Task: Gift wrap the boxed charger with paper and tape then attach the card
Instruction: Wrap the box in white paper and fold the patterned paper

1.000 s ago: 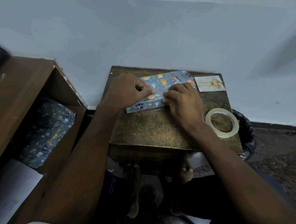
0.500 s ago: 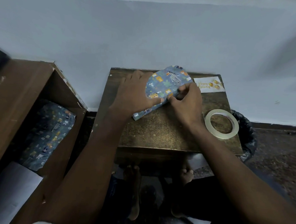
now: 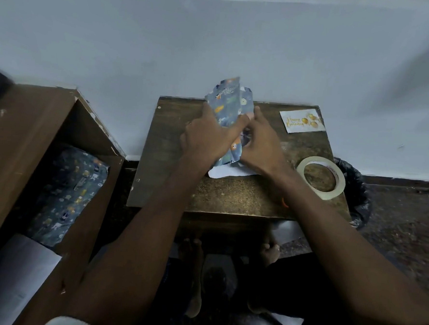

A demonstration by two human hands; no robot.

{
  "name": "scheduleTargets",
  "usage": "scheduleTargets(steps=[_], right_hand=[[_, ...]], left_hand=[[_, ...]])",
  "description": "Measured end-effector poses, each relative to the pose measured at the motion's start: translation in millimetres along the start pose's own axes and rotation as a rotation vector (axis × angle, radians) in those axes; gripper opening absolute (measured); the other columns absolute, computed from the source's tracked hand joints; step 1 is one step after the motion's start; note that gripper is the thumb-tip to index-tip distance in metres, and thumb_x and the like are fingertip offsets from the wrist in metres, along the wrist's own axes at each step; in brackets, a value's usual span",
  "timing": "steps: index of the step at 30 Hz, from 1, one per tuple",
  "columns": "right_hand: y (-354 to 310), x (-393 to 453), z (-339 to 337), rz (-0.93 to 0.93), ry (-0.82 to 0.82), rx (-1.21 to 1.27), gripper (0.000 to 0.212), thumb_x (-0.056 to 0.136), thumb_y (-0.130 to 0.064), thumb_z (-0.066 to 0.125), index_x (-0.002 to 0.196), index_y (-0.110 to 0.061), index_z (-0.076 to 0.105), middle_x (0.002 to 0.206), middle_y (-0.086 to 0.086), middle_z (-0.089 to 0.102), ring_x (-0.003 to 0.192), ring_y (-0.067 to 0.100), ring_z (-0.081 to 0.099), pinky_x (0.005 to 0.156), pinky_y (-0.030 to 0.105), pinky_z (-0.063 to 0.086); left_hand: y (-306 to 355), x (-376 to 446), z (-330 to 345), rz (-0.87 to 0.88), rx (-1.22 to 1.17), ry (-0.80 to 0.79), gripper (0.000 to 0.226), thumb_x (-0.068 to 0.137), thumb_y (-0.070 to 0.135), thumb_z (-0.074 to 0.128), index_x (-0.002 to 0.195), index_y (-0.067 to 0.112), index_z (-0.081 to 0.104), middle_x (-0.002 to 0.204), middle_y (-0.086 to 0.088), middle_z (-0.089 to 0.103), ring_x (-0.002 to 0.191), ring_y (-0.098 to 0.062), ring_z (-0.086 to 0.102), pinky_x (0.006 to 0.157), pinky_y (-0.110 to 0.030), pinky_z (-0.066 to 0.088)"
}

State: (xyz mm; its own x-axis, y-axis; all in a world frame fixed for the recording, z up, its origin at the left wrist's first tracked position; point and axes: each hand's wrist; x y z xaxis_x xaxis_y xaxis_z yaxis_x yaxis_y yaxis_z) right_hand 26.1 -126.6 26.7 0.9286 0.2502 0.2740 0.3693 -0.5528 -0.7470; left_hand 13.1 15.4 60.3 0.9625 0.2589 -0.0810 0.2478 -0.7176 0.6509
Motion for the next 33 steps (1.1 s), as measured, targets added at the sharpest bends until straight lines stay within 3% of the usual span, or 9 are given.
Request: scheduleTargets(steps=[4, 6, 8, 10, 13, 17, 23, 29, 33], right_hand=[[11, -1, 4, 0.013, -0.301, -0.374, 0.130, 0.061, -0.085, 0.074, 0.164, -0.025, 0.023, 0.173, 0.018, 0.005, 0.161, 0.035, -0.002, 0.131, 0.053, 0.008], [11, -4, -1, 0.108, -0.383, -0.461, 0.134, 0.065, -0.071, 0.082, 0.167, -0.024, 0.010, 0.174, 0.014, -0.007, 0.160, 0.034, -0.011, 0.128, 0.051, 0.004], [6, -8, -7, 0.089, -0.331, -0.412, 0.111, 0.070, -0.048, 0.076, 0.163, -0.018, 0.023, 0.172, 0.014, 0.010, 0.159, 0.037, 0.007, 0.126, 0.049, 0.021], [2, -13, -12, 0.053, -0.157, -0.242, 0.073, 0.073, -0.028, 0.067, 0.142, -0.010, 0.049, 0.150, 0.015, 0.046, 0.137, 0.037, 0.048, 0.100, 0.034, 0.043], [-7, -17, -16, 0.180, 0.013, -0.111, 0.050, 0.085, -0.013, 0.064, 0.134, -0.015, 0.061, 0.125, 0.005, 0.067, 0.103, 0.021, 0.064, 0.078, 0.025, 0.041], [-7, -14, -19, 0.259, 0.135, 0.044, 0.044, 0.086, -0.026, 0.053, 0.126, -0.022, 0.070, 0.103, -0.012, 0.073, 0.089, 0.007, 0.065, 0.075, 0.026, 0.048], [5, -9, -26, 0.407, 0.294, -0.005, 0.002, 0.091, -0.018, 0.064, 0.093, -0.018, 0.066, 0.082, -0.007, 0.066, 0.080, 0.018, 0.063, 0.066, 0.030, 0.042], [11, -7, -32, 0.533, 0.339, 0.106, 0.009, 0.082, -0.005, 0.060, 0.083, -0.011, 0.067, 0.076, -0.004, 0.067, 0.077, 0.022, 0.065, 0.060, 0.027, 0.043], [9, -6, -31, 0.539, 0.308, 0.070, 0.014, 0.081, -0.004, 0.060, 0.090, -0.013, 0.067, 0.081, -0.004, 0.066, 0.082, 0.024, 0.065, 0.060, 0.027, 0.046]], left_hand=[[7, 5, -6, -0.143, -0.024, 0.029, 0.072, 0.085, 0.066, 0.062, 0.135, 0.014, 0.057, 0.126, -0.008, 0.069, 0.124, -0.034, 0.062, 0.094, -0.040, 0.046], [1, 14, -18, -0.222, -0.267, 0.015, 0.049, 0.090, 0.055, 0.050, 0.107, 0.013, 0.069, 0.103, -0.007, 0.074, 0.110, -0.034, 0.066, 0.083, -0.038, 0.044], [-14, 20, -29, -0.323, -0.597, -0.027, 0.030, 0.096, 0.036, 0.047, 0.087, 0.015, 0.065, 0.081, -0.005, 0.071, 0.097, -0.034, 0.068, 0.081, -0.039, 0.051], [-32, 24, -39, -0.366, -0.711, -0.026, 0.018, 0.094, 0.025, 0.051, 0.100, 0.018, 0.065, 0.094, -0.008, 0.072, 0.099, -0.033, 0.071, 0.078, -0.042, 0.060], [-53, 31, -47, -0.287, -0.239, 0.043, 0.070, 0.088, 0.018, 0.059, 0.156, 0.014, 0.044, 0.142, -0.014, 0.062, 0.126, -0.039, 0.062, 0.091, -0.044, 0.058], [-47, 28, -53, 0.157, 0.488, 0.316, 0.104, 0.083, 0.009, 0.082, 0.167, 0.015, 0.021, 0.171, -0.019, 0.023, 0.153, -0.039, 0.032, 0.117, -0.050, 0.036], [-26, 24, -8, 0.474, 0.196, -0.205, 0.124, 0.066, 0.067, 0.085, 0.167, 0.021, 0.028, 0.171, -0.007, 0.031, 0.158, -0.031, 0.024, 0.129, -0.050, 0.019], [-31, 41, 5, 0.345, 0.120, -0.225, 0.148, 0.046, 0.081, 0.080, 0.169, 0.034, 0.012, 0.179, -0.003, -0.006, 0.165, -0.023, -0.005, 0.125, -0.058, 0.011], [-38, 46, 5, 0.370, 0.171, -0.229, 0.154, 0.048, 0.069, 0.095, 0.169, 0.036, 0.007, 0.178, -0.002, -0.003, 0.164, -0.023, -0.003, 0.124, -0.057, 0.014]])
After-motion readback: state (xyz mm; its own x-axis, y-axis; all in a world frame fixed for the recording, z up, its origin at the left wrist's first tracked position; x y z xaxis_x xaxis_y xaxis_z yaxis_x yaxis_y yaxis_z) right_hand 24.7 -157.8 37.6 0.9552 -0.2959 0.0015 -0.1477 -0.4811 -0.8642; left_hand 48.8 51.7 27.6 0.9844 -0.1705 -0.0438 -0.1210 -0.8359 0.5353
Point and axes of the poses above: each hand's wrist, its own x-axis towards the middle knuckle, its own z-axis out of the palm, y = z × x
